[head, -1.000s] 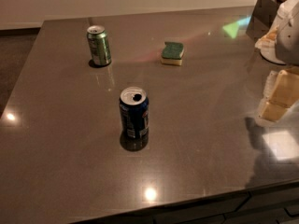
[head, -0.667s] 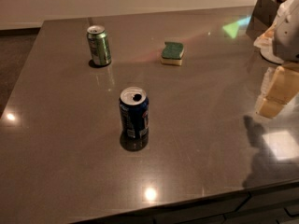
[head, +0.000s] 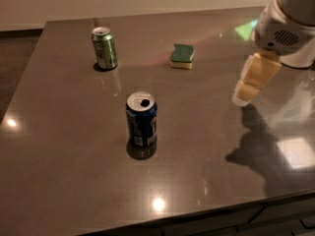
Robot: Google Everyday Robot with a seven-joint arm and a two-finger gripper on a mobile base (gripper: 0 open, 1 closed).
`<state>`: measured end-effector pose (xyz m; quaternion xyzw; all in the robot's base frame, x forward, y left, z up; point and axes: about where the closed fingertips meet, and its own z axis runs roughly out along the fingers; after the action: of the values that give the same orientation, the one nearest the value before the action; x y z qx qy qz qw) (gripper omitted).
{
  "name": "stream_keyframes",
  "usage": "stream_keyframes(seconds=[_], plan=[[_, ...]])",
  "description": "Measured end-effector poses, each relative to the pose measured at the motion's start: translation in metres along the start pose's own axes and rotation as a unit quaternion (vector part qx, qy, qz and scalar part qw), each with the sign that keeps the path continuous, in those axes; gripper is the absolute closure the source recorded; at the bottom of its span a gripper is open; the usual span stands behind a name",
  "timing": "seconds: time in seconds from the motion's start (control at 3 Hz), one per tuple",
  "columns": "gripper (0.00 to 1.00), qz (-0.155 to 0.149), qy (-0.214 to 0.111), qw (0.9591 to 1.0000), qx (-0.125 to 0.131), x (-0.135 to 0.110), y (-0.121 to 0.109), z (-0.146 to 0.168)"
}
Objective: Move sponge near pepsi can
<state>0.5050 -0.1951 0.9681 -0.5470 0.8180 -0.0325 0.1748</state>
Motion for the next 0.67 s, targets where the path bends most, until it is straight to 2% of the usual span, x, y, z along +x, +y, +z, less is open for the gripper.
stream_keyframes(seconds=[0.33,0.67], plan=[[0.00,0.046,-0.004,0.9987,0.023,-0.010,-0.030,0.021],[0.00,0.099,-0.027,0.9938,0.041,-0.017,-0.063,0.043]])
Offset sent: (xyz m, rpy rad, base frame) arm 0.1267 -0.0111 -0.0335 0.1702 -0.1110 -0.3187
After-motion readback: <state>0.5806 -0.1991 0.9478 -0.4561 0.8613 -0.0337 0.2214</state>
